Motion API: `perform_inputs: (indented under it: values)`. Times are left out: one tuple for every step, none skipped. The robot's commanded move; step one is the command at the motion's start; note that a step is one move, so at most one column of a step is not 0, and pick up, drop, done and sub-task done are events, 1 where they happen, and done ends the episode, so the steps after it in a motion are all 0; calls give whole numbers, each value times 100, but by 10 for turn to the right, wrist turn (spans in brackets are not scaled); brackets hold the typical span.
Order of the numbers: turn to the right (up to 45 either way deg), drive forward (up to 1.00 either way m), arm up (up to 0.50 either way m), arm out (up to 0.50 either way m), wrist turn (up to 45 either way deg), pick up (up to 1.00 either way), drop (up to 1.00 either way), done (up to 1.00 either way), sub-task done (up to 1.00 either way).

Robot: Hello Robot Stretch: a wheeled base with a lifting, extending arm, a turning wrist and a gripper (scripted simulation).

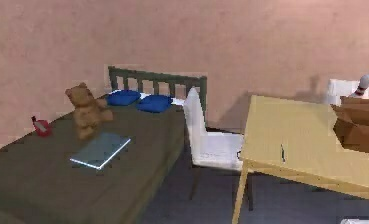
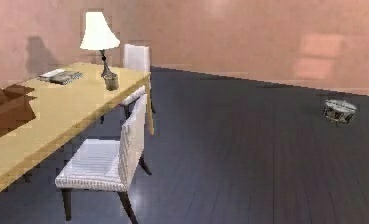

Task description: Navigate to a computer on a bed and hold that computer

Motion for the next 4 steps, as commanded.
perform_inputs:
  values:
    - [-450, 0, 0, 0, 0, 0, 0, 0, 0]
    - [-450, 0, 0, 0, 0, 0, 0, 0, 0]
    - [-240, 0, 0, 0, 0, 0, 0, 0, 0]
    - [450, 0, 0, 0, 0, 0, 0, 0, 0]
